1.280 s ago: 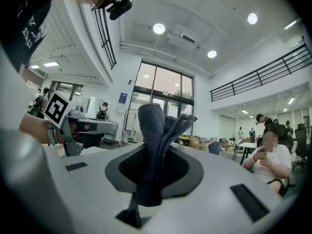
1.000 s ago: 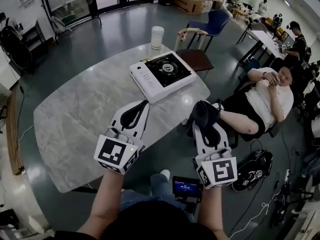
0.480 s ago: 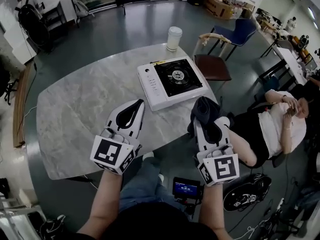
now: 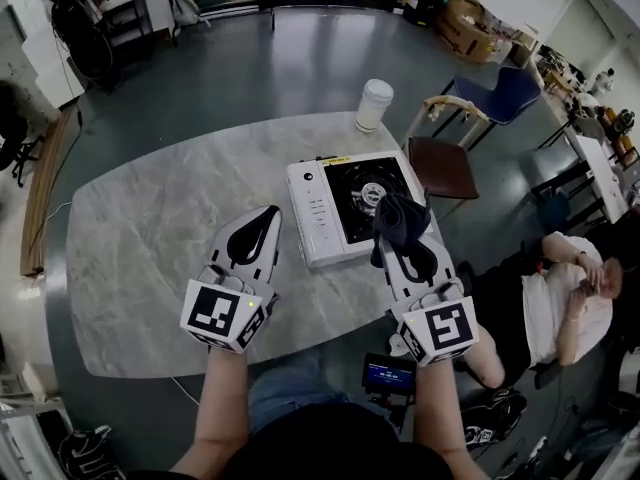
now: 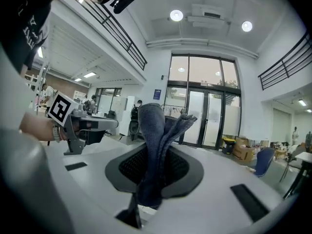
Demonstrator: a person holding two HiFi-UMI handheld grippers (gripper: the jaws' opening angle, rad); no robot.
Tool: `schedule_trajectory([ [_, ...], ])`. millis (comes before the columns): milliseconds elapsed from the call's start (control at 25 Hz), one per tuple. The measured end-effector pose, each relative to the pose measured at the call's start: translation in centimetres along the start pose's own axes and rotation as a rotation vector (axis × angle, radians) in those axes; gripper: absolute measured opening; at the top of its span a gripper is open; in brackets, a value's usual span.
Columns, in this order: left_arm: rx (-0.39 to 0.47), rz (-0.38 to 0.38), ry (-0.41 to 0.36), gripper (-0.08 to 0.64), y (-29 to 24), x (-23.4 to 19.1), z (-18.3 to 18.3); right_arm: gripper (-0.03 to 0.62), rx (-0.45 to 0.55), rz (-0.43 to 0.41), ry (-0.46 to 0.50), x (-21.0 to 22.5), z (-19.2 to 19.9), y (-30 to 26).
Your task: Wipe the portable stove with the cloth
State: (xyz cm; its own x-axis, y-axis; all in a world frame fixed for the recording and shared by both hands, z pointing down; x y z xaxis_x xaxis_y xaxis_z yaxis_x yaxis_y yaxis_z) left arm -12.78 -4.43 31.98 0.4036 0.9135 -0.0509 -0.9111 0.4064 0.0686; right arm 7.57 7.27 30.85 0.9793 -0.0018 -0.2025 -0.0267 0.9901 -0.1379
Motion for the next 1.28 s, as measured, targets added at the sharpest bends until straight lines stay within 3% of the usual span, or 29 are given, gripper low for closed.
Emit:
schedule_trajectory([
  [160, -0.036, -0.031, -0.026, -0.003, -1.4, -1.7, 1.2, 0.078, -0.014, -0.108, 0.011, 1.0, 0.4, -5.5],
  [640, -0.135, -0.203, 0.057, -0.003, -1.9, -7.5, 4.5, 0.078, -0.219, -0.328, 0.044, 1.4, 4.4, -19.1],
  [1120, -0.193, -0.384, 0.109, -0.003, -2.1, -7.9, 6.3, 0.077, -0.489, -0.652, 0.264, -0.1, 8.7, -27.7],
  [1280, -0.21, -0.425, 0.1, -0.003, -1.9, -8.0, 6.3, 0.077, -0.553, -0.664, 0.311, -0.2, 9.7, -30.8],
])
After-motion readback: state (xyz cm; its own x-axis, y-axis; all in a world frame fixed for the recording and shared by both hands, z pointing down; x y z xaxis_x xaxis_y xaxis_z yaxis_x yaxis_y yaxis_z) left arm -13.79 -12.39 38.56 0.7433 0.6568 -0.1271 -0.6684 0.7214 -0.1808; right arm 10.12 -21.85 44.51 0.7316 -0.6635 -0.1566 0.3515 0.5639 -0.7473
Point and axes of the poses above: the fingertips, and each gripper's own axes: y backward along the fingers, x to its right, z out of its underside, the point moved 7 cm from there along y, backward along the fingers, and after that the axes turned 9 degrees about z, right-handed, at the moved point
